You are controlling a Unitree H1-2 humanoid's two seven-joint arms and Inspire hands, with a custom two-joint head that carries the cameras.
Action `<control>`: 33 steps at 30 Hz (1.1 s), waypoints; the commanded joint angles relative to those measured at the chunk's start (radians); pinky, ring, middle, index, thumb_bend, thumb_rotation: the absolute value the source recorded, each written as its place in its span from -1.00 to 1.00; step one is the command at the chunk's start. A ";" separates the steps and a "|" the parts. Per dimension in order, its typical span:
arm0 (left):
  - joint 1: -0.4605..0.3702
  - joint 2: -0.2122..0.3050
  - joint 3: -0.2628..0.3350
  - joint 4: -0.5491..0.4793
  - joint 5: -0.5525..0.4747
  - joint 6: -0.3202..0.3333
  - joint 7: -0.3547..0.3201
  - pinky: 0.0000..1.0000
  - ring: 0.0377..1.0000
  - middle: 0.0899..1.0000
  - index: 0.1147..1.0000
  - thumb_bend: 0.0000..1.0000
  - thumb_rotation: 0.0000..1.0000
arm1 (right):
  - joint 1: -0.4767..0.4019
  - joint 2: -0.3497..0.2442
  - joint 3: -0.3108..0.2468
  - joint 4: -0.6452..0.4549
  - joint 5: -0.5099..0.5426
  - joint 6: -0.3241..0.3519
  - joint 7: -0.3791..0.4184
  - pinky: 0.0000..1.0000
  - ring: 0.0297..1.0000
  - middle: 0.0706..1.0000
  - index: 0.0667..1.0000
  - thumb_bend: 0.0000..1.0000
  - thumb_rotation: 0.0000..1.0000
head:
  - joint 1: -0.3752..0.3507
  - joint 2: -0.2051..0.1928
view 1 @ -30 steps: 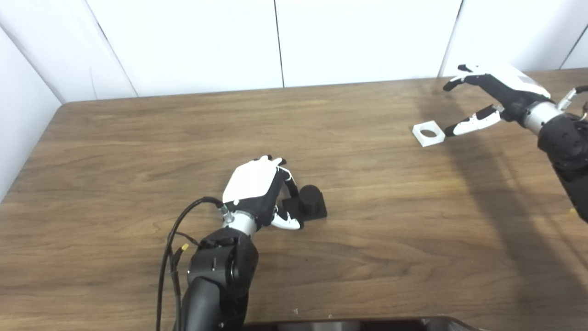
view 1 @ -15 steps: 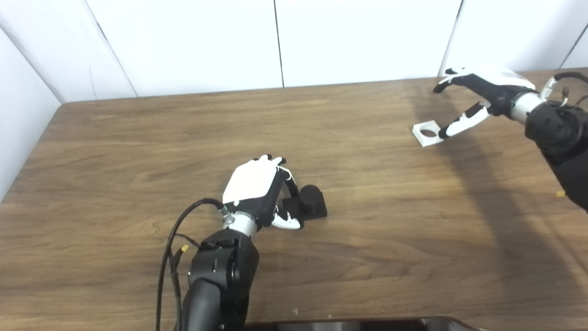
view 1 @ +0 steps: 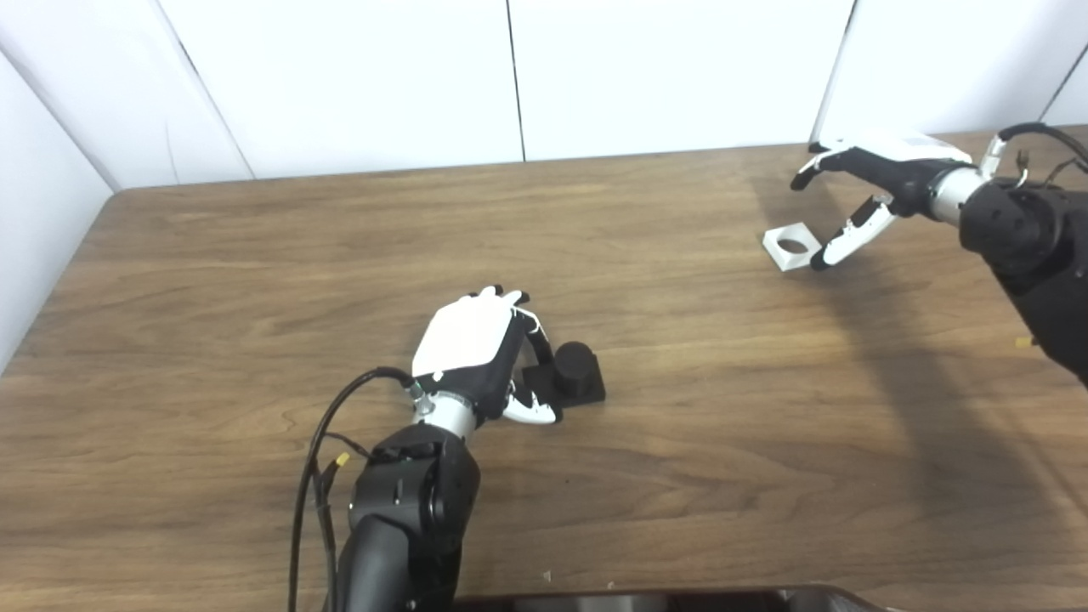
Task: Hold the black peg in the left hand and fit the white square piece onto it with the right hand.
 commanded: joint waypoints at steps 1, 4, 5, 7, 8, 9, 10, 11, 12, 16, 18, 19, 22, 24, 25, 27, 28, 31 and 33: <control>-0.018 -0.009 0.000 -0.002 0.014 0.003 0.011 1.00 1.00 0.88 -0.15 0.05 -0.88 | -0.072 -0.024 0.001 -0.003 -0.020 -0.022 -0.003 1.00 1.00 0.96 0.54 0.75 -0.54 | -0.001 0.001; -0.018 -0.009 -0.002 -0.002 0.016 0.003 0.015 1.00 1.00 0.87 -0.15 0.05 -0.88 | -0.074 -0.021 0.010 0.005 -0.031 -0.030 -0.005 1.00 1.00 0.96 0.53 0.75 -0.54 | 0.000 0.002; -0.019 -0.008 -0.002 -0.002 0.018 0.003 0.014 1.00 1.00 0.87 -0.15 0.05 -0.88 | -0.075 -0.020 0.012 0.009 -0.033 -0.033 -0.005 1.00 1.00 0.96 0.52 0.75 -0.54 | 0.000 0.002; -0.019 -0.009 -0.001 -0.003 0.018 0.004 0.012 1.00 1.00 0.88 -0.15 0.05 -0.88 | -0.076 -0.018 0.015 0.018 -0.036 -0.038 -0.003 1.00 1.00 0.97 0.52 0.74 -0.54 | 0.001 0.003; -0.019 -0.009 -0.001 -0.004 0.017 0.005 0.010 1.00 1.00 0.88 -0.15 0.05 -0.88 | -0.076 -0.017 0.018 0.021 -0.039 -0.038 -0.001 1.00 1.00 0.97 0.52 0.74 -0.54 | 0.001 0.003; -0.019 -0.009 0.000 -0.004 0.016 0.005 0.011 1.00 1.00 0.88 -0.15 0.05 -0.88 | -0.076 -0.016 0.020 0.023 -0.042 -0.038 0.000 1.00 1.00 0.97 0.51 0.74 -0.55 | 0.001 0.003; -0.019 -0.008 -0.001 -0.005 0.015 0.003 0.012 1.00 1.00 0.88 -0.15 0.05 -0.88 | -0.077 -0.016 0.023 0.026 -0.044 -0.041 0.000 1.00 1.00 0.97 0.51 0.74 -0.55 | 0.001 0.003; -0.019 -0.006 -0.001 -0.004 0.015 0.001 0.014 1.00 1.00 0.88 -0.15 0.05 -0.88 | -0.077 -0.015 0.026 0.030 -0.046 -0.044 0.001 1.00 1.00 0.97 0.51 0.74 -0.55 | 0.001 0.003; -0.019 -0.006 -0.002 -0.003 0.014 0.000 0.017 1.00 1.00 0.88 -0.15 0.05 -0.88 | -0.077 -0.014 0.028 0.034 -0.047 -0.048 0.001 1.00 1.00 0.97 0.51 0.74 -0.55 | 0.003 0.002; -0.021 -0.005 -0.002 0.000 0.017 -0.001 0.019 1.00 1.00 0.88 -0.15 0.05 -0.87 | -0.082 -0.011 0.036 0.053 -0.054 -0.062 -0.005 1.00 1.00 0.96 0.51 0.74 -0.53 | 0.007 0.002; -0.023 -0.003 -0.002 0.002 0.017 -0.001 0.020 1.00 1.00 0.88 -0.15 0.05 -0.87 | -0.083 -0.009 0.035 0.059 -0.055 -0.066 -0.009 1.00 1.00 0.96 0.51 0.74 -0.54 | 0.009 0.000; -0.022 -0.003 -0.001 0.003 0.015 -0.002 0.023 1.00 1.00 0.88 -0.15 0.05 -0.87 | -0.084 -0.007 0.035 0.061 -0.057 -0.068 -0.009 1.00 1.00 0.96 0.51 0.74 -0.54 | 0.009 0.000; -0.024 -0.003 -0.002 0.000 0.021 0.001 0.012 1.00 1.00 0.88 -0.15 0.05 -0.87 | -0.089 0.000 0.036 0.070 -0.066 -0.062 -0.006 1.00 1.00 0.96 0.51 0.74 -0.53 | 0.008 -0.001; -0.023 -0.004 -0.002 -0.001 0.017 0.000 0.015 1.00 1.00 0.88 -0.15 0.05 -0.87 | -0.091 0.004 0.038 0.075 -0.072 -0.059 -0.004 1.00 1.00 0.96 0.51 0.74 -0.53 | 0.008 -0.001; -0.022 -0.004 -0.002 -0.001 0.015 0.000 0.018 1.00 1.00 0.87 -0.15 0.05 -0.87 | -0.092 0.005 0.038 0.077 -0.074 -0.060 -0.005 1.00 1.00 0.96 0.52 0.74 -0.52 | 0.009 0.000; -0.022 -0.004 -0.002 -0.001 0.014 -0.001 0.020 1.00 1.00 0.87 -0.16 0.05 -0.88 | -0.094 0.007 0.040 0.082 -0.077 -0.064 -0.007 1.00 1.00 0.96 0.52 0.73 -0.52 | 0.009 0.000; -0.023 -0.005 -0.003 -0.001 0.015 -0.002 0.021 1.00 1.00 0.87 -0.15 0.05 -0.88 | -0.096 0.009 0.041 0.086 -0.078 -0.065 -0.008 1.00 1.00 0.96 0.52 0.73 -0.51 | 0.010 0.001; -0.021 -0.006 -0.003 0.000 0.014 -0.002 0.023 1.00 1.00 0.87 -0.16 0.05 -0.88 | -0.099 0.013 0.044 0.096 -0.079 -0.075 -0.017 1.00 1.00 0.95 0.52 0.73 -0.50 | 0.011 0.001; -0.018 -0.008 -0.003 -0.002 0.008 -0.002 0.025 1.00 1.00 0.87 -0.16 0.05 -0.88 | -0.101 0.015 0.043 0.099 -0.079 -0.076 -0.021 1.00 1.00 0.95 0.51 0.74 -0.49 | 0.011 0.001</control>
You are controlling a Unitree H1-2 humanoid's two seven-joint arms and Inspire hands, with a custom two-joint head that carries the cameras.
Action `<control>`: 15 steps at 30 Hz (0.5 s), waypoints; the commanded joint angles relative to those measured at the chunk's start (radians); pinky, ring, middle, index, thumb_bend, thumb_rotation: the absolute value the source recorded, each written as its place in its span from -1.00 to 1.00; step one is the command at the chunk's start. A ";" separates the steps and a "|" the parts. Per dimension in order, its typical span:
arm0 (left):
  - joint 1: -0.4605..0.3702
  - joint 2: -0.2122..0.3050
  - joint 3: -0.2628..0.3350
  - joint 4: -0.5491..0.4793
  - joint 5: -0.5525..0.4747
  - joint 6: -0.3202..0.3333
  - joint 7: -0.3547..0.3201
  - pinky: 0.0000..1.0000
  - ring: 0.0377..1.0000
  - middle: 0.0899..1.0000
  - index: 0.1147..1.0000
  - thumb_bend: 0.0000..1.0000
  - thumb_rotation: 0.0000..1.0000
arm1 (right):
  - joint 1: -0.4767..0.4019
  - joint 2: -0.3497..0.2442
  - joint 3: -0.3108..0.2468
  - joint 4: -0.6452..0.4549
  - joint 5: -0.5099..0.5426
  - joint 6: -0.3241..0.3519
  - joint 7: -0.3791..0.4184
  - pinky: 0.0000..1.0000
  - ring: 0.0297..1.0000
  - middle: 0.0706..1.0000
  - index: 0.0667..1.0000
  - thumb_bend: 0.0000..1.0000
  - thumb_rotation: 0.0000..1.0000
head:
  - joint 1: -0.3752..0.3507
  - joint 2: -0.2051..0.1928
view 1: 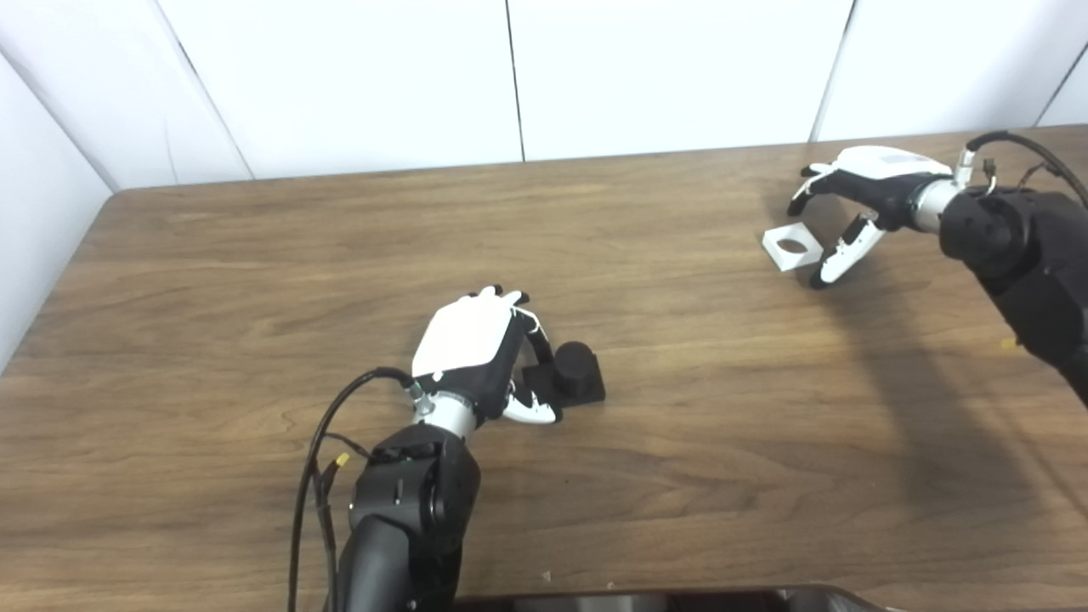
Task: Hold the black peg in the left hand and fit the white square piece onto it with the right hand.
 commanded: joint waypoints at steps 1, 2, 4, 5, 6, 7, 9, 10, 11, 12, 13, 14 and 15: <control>-0.017 -0.007 -0.002 -0.003 0.007 -0.004 0.024 1.00 1.00 0.87 -0.16 0.05 -0.88 | -0.067 -0.008 -0.010 -0.013 -0.005 -0.022 -0.032 1.00 1.00 0.95 0.51 0.74 -0.49 | 0.001 0.001; -0.017 -0.008 -0.003 -0.002 0.011 -0.003 0.021 1.00 1.00 0.87 -0.16 0.05 -0.88 | -0.068 -0.007 -0.012 -0.014 -0.003 -0.021 -0.031 1.00 1.00 0.95 0.51 0.74 -0.49 | 0.001 0.001; -0.019 -0.009 -0.005 -0.001 0.018 0.000 0.013 1.00 1.00 0.88 -0.16 0.05 -0.88 | -0.070 -0.005 -0.015 -0.014 0.002 -0.020 -0.030 1.00 1.00 0.95 0.51 0.74 -0.49 | 0.001 0.001; -0.019 -0.010 -0.005 -0.001 0.018 0.001 0.010 1.00 1.00 0.88 -0.16 0.05 -0.88 | -0.071 -0.004 -0.017 -0.013 0.004 -0.022 -0.032 1.00 1.00 0.95 0.51 0.74 -0.49 | 0.001 0.001; -0.020 -0.011 -0.006 -0.001 0.019 0.002 0.009 1.00 1.00 0.88 -0.16 0.05 -0.88 | -0.072 -0.004 -0.018 -0.013 0.004 -0.022 -0.033 1.00 1.00 0.95 0.51 0.74 -0.49 | 0.002 0.000; -0.020 -0.012 -0.006 -0.001 0.020 0.002 0.009 1.00 1.00 0.88 -0.16 0.05 -0.88 | -0.072 -0.003 -0.019 -0.012 0.005 -0.022 -0.034 1.00 1.00 0.95 0.51 0.74 -0.49 | 0.002 0.000; -0.020 -0.015 -0.006 -0.002 0.022 0.005 0.008 1.00 1.00 0.88 -0.16 0.05 -0.88 | -0.074 -0.003 -0.018 -0.011 0.004 -0.024 -0.034 1.00 1.00 0.96 0.51 0.73 -0.49 | 0.003 0.001; -0.020 -0.017 -0.007 -0.002 0.022 0.006 0.007 1.00 1.00 0.88 -0.16 0.05 -0.88 | -0.074 -0.003 -0.018 -0.011 0.003 -0.024 -0.034 1.00 1.00 0.96 0.51 0.73 -0.49 | 0.004 0.002; -0.019 -0.018 -0.006 -0.002 0.021 0.006 0.009 1.00 1.00 0.88 -0.16 0.05 -0.88 | -0.075 -0.002 -0.017 -0.011 0.003 -0.024 -0.035 1.00 1.00 0.96 0.51 0.73 -0.49 | 0.005 0.003; -0.019 -0.019 -0.006 -0.003 0.022 0.006 0.009 1.00 1.00 0.88 -0.16 0.05 -0.88 | -0.076 -0.002 -0.015 -0.011 0.001 -0.025 -0.035 1.00 1.00 0.96 0.51 0.73 -0.49 | 0.005 0.003; -0.019 -0.020 -0.005 -0.003 0.023 0.008 0.006 1.00 1.00 0.88 -0.16 0.05 -0.88 | -0.077 -0.001 -0.014 -0.010 0.001 -0.026 -0.035 1.00 1.00 0.96 0.51 0.73 -0.49 | 0.005 0.003; -0.019 -0.021 -0.005 -0.004 0.024 0.010 0.003 1.00 1.00 0.88 -0.16 0.05 -0.88 | -0.077 -0.001 -0.014 -0.010 0.000 -0.026 -0.035 1.00 1.00 0.96 0.51 0.72 -0.49 | 0.005 0.003; -0.019 -0.021 -0.005 -0.004 0.029 0.010 0.000 1.00 1.00 0.88 -0.16 0.05 -0.88 | -0.076 0.000 -0.013 -0.011 -0.001 -0.026 -0.035 1.00 1.00 0.96 0.51 0.72 -0.49 | 0.005 0.004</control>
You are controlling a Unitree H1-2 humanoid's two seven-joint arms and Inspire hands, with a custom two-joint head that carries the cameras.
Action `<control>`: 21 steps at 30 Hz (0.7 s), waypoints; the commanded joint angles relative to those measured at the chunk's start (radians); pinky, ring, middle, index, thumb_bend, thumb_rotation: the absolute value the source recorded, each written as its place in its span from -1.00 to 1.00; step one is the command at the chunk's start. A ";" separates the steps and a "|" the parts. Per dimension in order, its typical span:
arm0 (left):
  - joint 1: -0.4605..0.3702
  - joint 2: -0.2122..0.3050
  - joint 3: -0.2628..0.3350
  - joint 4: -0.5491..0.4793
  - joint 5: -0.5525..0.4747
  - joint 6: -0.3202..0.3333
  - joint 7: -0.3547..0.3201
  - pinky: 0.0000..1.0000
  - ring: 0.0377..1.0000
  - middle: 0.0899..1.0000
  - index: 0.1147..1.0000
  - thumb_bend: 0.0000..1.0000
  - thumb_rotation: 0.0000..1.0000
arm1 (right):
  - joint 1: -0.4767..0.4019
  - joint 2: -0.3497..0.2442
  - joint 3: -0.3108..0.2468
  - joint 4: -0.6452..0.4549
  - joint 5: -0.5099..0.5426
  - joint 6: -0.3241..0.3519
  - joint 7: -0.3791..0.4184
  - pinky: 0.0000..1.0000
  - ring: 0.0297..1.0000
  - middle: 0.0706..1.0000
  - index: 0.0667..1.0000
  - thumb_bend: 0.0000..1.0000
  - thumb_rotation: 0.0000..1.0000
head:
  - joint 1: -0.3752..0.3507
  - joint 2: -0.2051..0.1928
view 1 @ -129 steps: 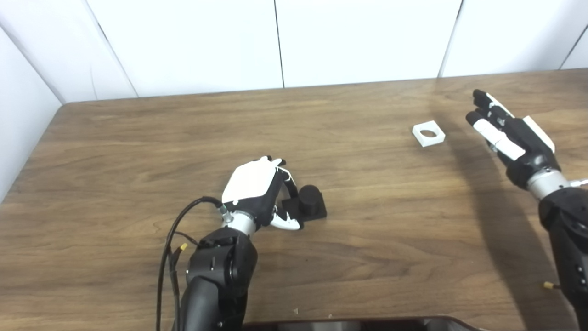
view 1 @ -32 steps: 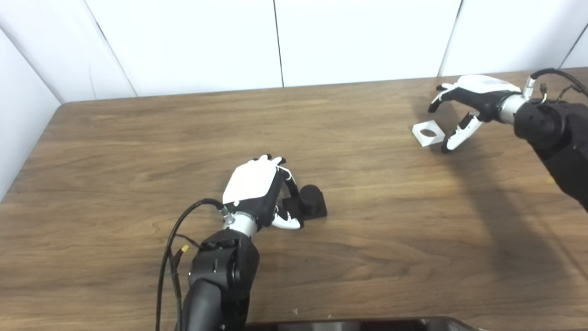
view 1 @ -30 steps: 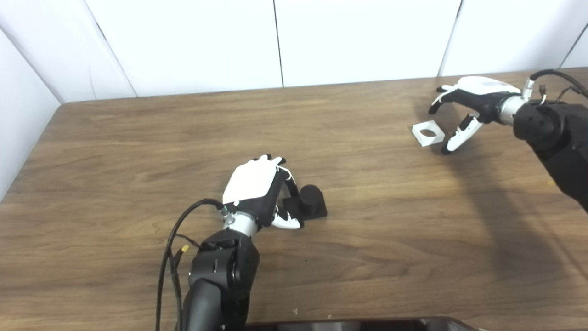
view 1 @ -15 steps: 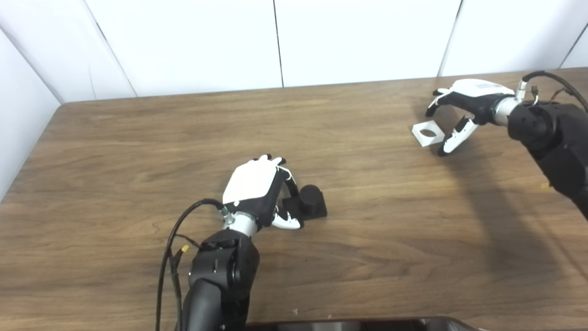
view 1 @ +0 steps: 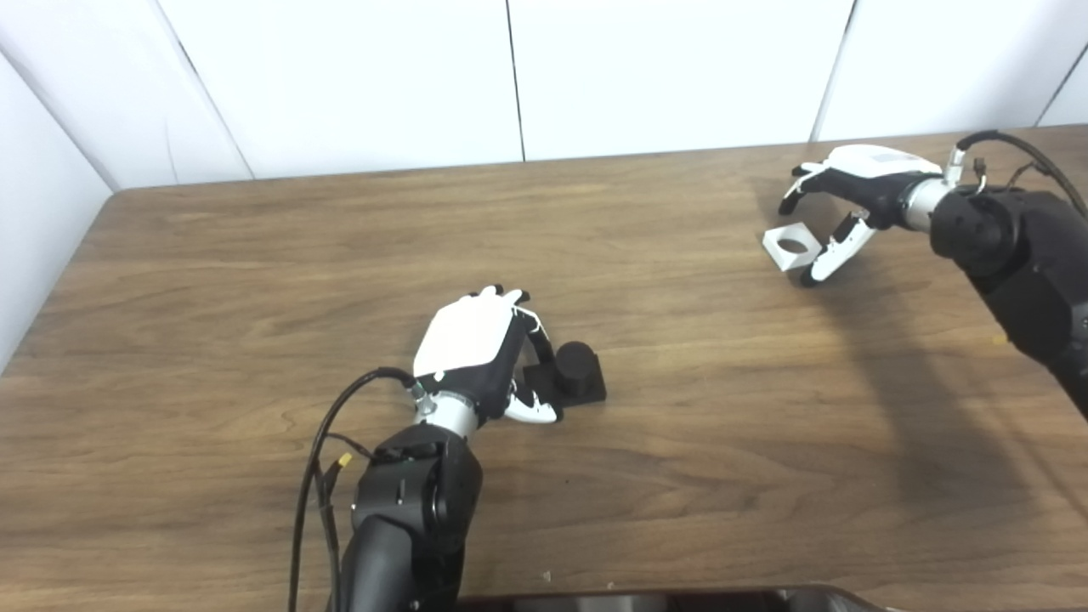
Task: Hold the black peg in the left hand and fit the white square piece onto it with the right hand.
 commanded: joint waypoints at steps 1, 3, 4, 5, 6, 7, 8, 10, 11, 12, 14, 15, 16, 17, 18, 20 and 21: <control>-0.020 -0.008 -0.003 -0.005 0.021 0.001 0.002 1.00 1.00 0.88 -0.16 0.05 -0.88 | -0.072 -0.012 -0.012 -0.016 -0.004 -0.021 -0.028 1.00 1.00 0.95 0.51 0.73 -0.49 | 0.001 0.001; -0.019 -0.007 -0.003 -0.006 0.018 -0.001 0.004 1.00 1.00 0.88 -0.16 0.05 -0.88 | -0.072 -0.009 -0.011 -0.014 -0.004 -0.017 -0.026 1.00 1.00 0.95 0.51 0.73 -0.49 | -0.001 0.002; -0.019 -0.007 -0.002 -0.007 0.014 -0.003 0.006 1.00 1.00 0.88 -0.16 0.05 -0.88 | -0.072 -0.008 -0.010 -0.012 -0.004 -0.015 -0.025 1.00 1.00 0.96 0.51 0.73 -0.49 | -0.001 0.002; -0.018 -0.007 -0.002 -0.007 0.011 -0.003 0.008 1.00 1.00 0.88 -0.16 0.05 -0.88 | -0.072 -0.007 -0.010 -0.010 -0.004 -0.013 -0.024 1.00 1.00 0.96 0.51 0.73 -0.49 | -0.001 0.002; -0.018 -0.007 -0.002 -0.009 0.013 -0.003 0.007 1.00 1.00 0.88 -0.16 0.05 -0.88 | -0.072 -0.006 -0.009 -0.009 -0.005 -0.012 -0.024 1.00 1.00 0.96 0.52 0.73 -0.49 | 0.001 0.002; -0.018 -0.008 -0.002 -0.010 0.015 -0.003 0.005 1.00 1.00 0.88 -0.16 0.05 -0.88 | -0.071 -0.005 -0.009 -0.008 -0.006 -0.012 -0.024 1.00 1.00 0.96 0.52 0.73 -0.49 | 0.001 0.002; -0.018 -0.008 -0.003 -0.011 0.019 -0.002 0.003 1.00 1.00 0.88 -0.16 0.05 -0.88 | -0.072 -0.004 -0.005 -0.006 -0.010 -0.013 -0.025 1.00 1.00 0.96 0.52 0.72 -0.49 | 0.001 0.002; -0.018 -0.009 -0.004 -0.012 0.022 -0.001 0.001 1.00 1.00 0.88 -0.16 0.05 -0.88 | -0.073 -0.004 0.000 -0.004 -0.017 -0.015 -0.026 0.99 1.00 0.95 0.52 0.72 -0.49 | 0.001 0.006; -0.017 -0.009 -0.004 -0.013 0.023 -0.001 0.000 1.00 1.00 0.88 -0.16 0.05 -0.88 | -0.073 -0.005 0.001 -0.002 -0.019 -0.016 -0.027 0.98 1.00 0.95 0.52 0.72 -0.49 | 0.000 0.005; -0.017 -0.010 -0.003 -0.013 0.022 0.000 0.001 1.00 1.00 0.88 -0.16 0.05 -0.88 | -0.073 -0.004 0.002 -0.002 -0.019 -0.013 -0.026 0.99 1.00 0.95 0.52 0.72 -0.49 | 0.000 0.005; -0.017 -0.012 -0.003 -0.015 0.023 0.001 0.001 1.00 1.00 0.88 -0.16 0.05 -0.88 | -0.072 -0.003 0.003 -0.002 -0.019 -0.009 -0.022 1.00 1.00 0.95 0.52 0.72 -0.49 | -0.001 0.006; -0.017 -0.013 -0.003 -0.015 0.025 0.001 0.000 1.00 1.00 0.88 -0.16 0.05 -0.88 | -0.071 -0.003 0.003 -0.002 -0.019 -0.010 -0.021 1.00 1.00 0.95 0.51 0.72 -0.49 | -0.001 0.006; -0.017 -0.012 -0.003 -0.015 0.024 0.000 0.000 1.00 1.00 0.88 -0.16 0.05 -0.88 | -0.071 -0.003 0.004 -0.003 -0.020 -0.009 -0.019 1.00 1.00 0.95 0.51 0.72 -0.49 | -0.002 0.008; -0.017 -0.012 -0.003 -0.016 0.024 0.000 0.000 1.00 1.00 0.88 -0.16 0.05 -0.88 | -0.070 -0.003 0.004 -0.003 -0.020 -0.008 -0.018 1.00 1.00 0.95 0.51 0.71 -0.49 | -0.002 0.008; -0.018 -0.012 -0.004 -0.016 0.027 0.000 -0.004 1.00 1.00 0.88 -0.16 0.05 -0.88 | -0.070 -0.003 0.005 -0.003 -0.021 -0.009 -0.017 1.00 1.00 0.95 0.51 0.71 -0.49 | -0.002 0.007; -0.020 -0.012 -0.005 -0.016 0.032 0.001 -0.011 1.00 1.00 0.88 -0.15 0.05 -0.88 | -0.069 -0.004 0.006 -0.002 -0.021 -0.011 -0.016 1.00 1.00 0.95 0.51 0.71 -0.49 | -0.002 0.007; -0.020 -0.013 -0.004 -0.016 0.028 0.001 -0.009 1.00 1.00 0.88 -0.15 0.05 -0.88 | -0.068 -0.004 0.007 -0.001 -0.021 -0.012 -0.017 1.00 1.00 0.95 0.51 0.71 -0.49 | -0.002 0.007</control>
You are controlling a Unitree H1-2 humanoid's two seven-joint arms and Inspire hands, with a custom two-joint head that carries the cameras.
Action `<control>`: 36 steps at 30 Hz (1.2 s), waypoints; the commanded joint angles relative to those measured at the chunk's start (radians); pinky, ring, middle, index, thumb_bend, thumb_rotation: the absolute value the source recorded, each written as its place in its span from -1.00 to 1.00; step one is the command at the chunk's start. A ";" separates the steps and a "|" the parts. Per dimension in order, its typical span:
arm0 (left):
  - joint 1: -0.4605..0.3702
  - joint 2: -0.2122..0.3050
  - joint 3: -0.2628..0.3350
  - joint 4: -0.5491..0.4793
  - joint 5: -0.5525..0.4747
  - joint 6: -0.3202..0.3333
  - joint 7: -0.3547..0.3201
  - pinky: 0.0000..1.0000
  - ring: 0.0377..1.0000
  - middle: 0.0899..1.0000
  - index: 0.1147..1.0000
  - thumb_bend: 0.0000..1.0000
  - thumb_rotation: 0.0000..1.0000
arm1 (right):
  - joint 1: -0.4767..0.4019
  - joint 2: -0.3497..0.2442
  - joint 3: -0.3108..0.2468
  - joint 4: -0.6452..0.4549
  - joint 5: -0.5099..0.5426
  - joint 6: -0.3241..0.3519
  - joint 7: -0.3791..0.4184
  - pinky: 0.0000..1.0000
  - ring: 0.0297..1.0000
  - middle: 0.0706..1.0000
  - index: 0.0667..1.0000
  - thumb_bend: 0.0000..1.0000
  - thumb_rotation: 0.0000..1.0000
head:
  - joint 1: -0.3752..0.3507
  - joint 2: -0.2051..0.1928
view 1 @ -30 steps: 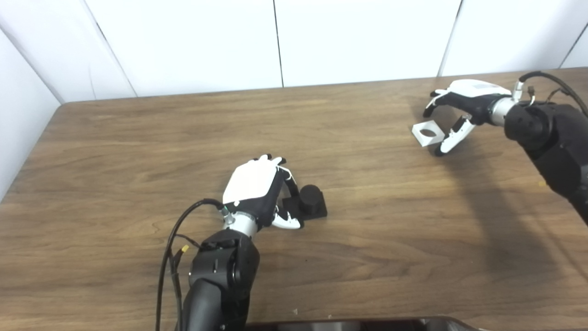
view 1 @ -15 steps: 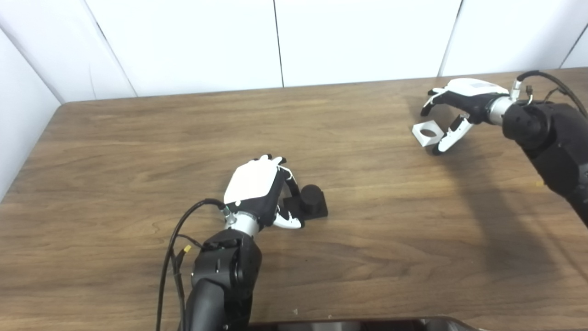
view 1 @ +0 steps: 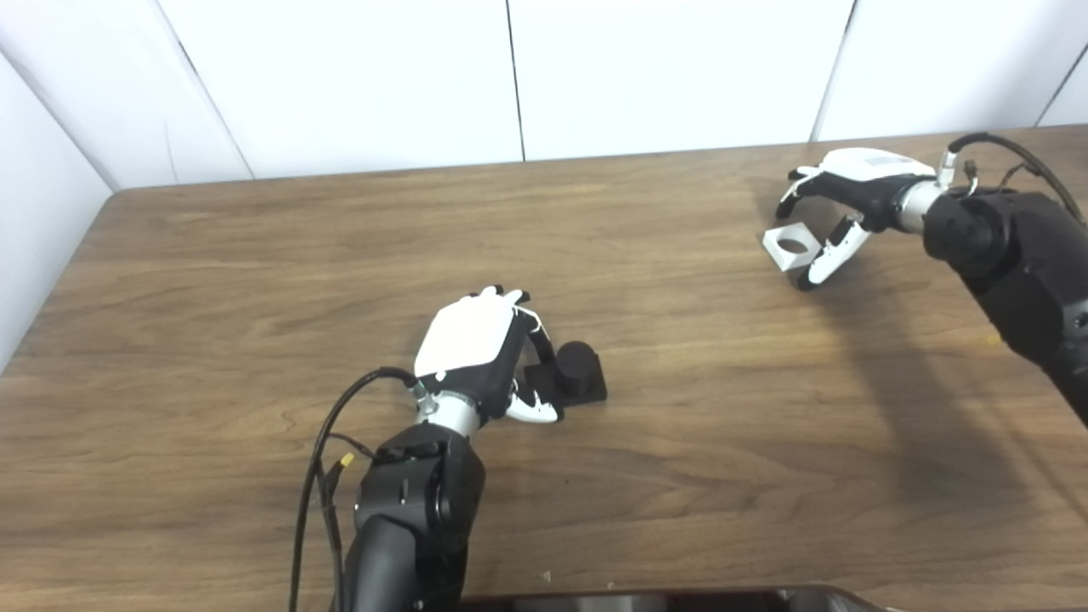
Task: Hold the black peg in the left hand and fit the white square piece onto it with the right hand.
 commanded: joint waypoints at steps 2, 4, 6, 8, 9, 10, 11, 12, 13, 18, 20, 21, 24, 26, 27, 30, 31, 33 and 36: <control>-0.020 -0.011 -0.002 -0.017 0.015 0.000 -0.004 1.00 1.00 0.88 -0.16 0.05 -0.88 | -0.062 -0.011 -0.006 -0.010 -0.008 -0.010 -0.017 1.00 1.00 0.95 0.51 0.71 -0.48 | 0.002 0.002; -0.020 -0.009 -0.003 -0.017 0.014 -0.003 -0.001 1.00 1.00 0.88 -0.16 0.05 -0.88 | -0.061 -0.011 -0.005 -0.009 -0.009 -0.012 -0.018 1.00 1.00 0.95 0.51 0.71 -0.49 | 0.003 0.003; -0.020 -0.008 -0.003 -0.015 0.015 -0.004 0.001 1.00 1.00 0.88 -0.16 0.05 -0.88 | -0.059 -0.011 -0.006 -0.009 -0.006 -0.013 -0.018 1.00 1.00 0.95 0.51 0.71 -0.49 | 0.003 0.003; -0.019 -0.007 -0.002 -0.015 0.012 -0.005 0.006 1.00 1.00 0.88 -0.16 0.05 -0.88 | -0.058 -0.011 -0.005 -0.008 -0.006 -0.012 -0.018 1.00 1.00 0.94 0.50 0.71 -0.49 | 0.002 0.005; -0.019 -0.008 -0.002 -0.016 0.012 -0.005 0.007 1.00 1.00 0.87 -0.16 0.05 -0.88 | -0.057 -0.011 -0.006 -0.008 -0.006 -0.013 -0.018 0.99 1.00 0.94 0.50 0.71 -0.49 | 0.002 0.005; -0.019 -0.008 -0.001 -0.017 0.011 -0.005 0.006 1.00 1.00 0.87 -0.16 0.05 -0.88 | -0.057 -0.011 -0.006 -0.007 -0.005 -0.013 -0.018 0.99 1.00 0.94 0.49 0.71 -0.49 | 0.002 0.005; -0.020 -0.009 -0.001 -0.018 0.013 -0.004 0.004 1.00 1.00 0.87 -0.16 0.05 -0.88 | -0.056 -0.011 -0.006 -0.006 -0.004 -0.015 -0.019 0.99 1.00 0.94 0.48 0.71 -0.50 | 0.002 0.006; -0.022 -0.008 -0.002 -0.018 0.017 -0.003 -0.003 1.00 1.00 0.88 -0.16 0.05 -0.88 | -0.055 -0.011 -0.007 -0.007 -0.002 -0.014 -0.018 0.99 1.00 0.94 0.47 0.71 -0.51 | 0.002 0.006; -0.024 -0.008 -0.002 -0.019 0.020 -0.002 -0.010 1.00 1.00 0.88 -0.15 0.05 -0.88 | -0.055 -0.011 -0.008 -0.007 0.000 -0.013 -0.016 0.99 1.00 0.94 0.45 0.70 -0.51 | 0.002 0.006; -0.024 -0.009 -0.002 -0.020 0.018 -0.004 -0.011 1.00 1.00 0.89 -0.15 0.05 -0.87 | -0.051 -0.011 -0.017 -0.003 0.015 -0.020 -0.027 0.98 1.00 0.92 0.35 0.68 -0.57 | 0.002 0.007; -0.025 -0.011 -0.002 -0.019 0.021 -0.003 -0.012 1.00 1.00 0.88 -0.15 0.05 -0.88 | -0.050 -0.011 -0.019 -0.003 0.019 -0.020 -0.030 0.98 1.00 0.91 0.28 0.67 -0.60 | 0.002 0.007; -0.025 -0.012 -0.002 -0.018 0.022 -0.003 -0.011 1.00 1.00 0.88 -0.15 0.05 -0.88 | -0.051 -0.011 -0.018 -0.001 0.019 -0.022 -0.033 0.98 1.00 0.91 0.27 0.67 -0.60 | 0.003 0.008; -0.025 -0.013 0.000 -0.018 0.020 -0.003 -0.011 1.00 1.00 0.89 -0.15 0.05 -0.88 | -0.051 -0.012 -0.014 -0.001 0.016 -0.020 -0.037 0.97 1.00 0.90 0.20 0.65 -0.62 | 0.005 0.009; -0.025 -0.013 0.000 -0.018 0.022 -0.004 -0.011 1.00 1.00 0.88 -0.15 0.05 -0.88 | -0.052 -0.013 -0.011 0.000 0.013 -0.020 -0.038 0.97 1.00 0.90 0.18 0.64 -0.62 | 0.006 0.008; -0.026 -0.013 0.001 -0.018 0.019 -0.005 -0.010 1.00 1.00 0.88 -0.15 0.05 -0.88 | -0.053 -0.012 -0.010 0.002 0.012 -0.020 -0.040 0.97 1.00 0.89 0.17 0.64 -0.63 | 0.006 0.008; -0.025 -0.009 0.002 -0.015 0.010 -0.010 0.002 1.00 1.00 0.89 -0.16 0.05 -0.88 | -0.052 -0.009 -0.013 0.006 0.015 -0.016 -0.044 0.98 1.00 0.89 0.14 0.64 -0.66 | 0.006 0.007; -0.025 -0.009 0.002 -0.015 0.012 -0.010 0.001 1.00 1.00 0.89 -0.16 0.05 -0.88 | -0.050 -0.008 -0.015 0.006 0.017 -0.015 -0.046 0.99 1.00 0.89 0.05 0.43 -0.67 | 0.006 0.007; -0.027 -0.010 0.002 -0.015 0.015 -0.008 -0.003 1.00 1.00 0.89 -0.16 0.05 -0.88 | -0.050 -0.007 -0.017 0.007 0.020 -0.016 -0.047 1.00 1.00 0.89 -0.05 0.15 -0.70 | 0.007 0.007; -0.030 -0.012 0.005 -0.016 0.011 -0.004 -0.010 1.00 1.00 0.90 -0.16 0.05 -0.88 | -0.050 -0.008 -0.014 0.010 0.019 -0.021 -0.052 0.99 1.00 0.89 -0.08 0.06 -0.71 | 0.008 0.005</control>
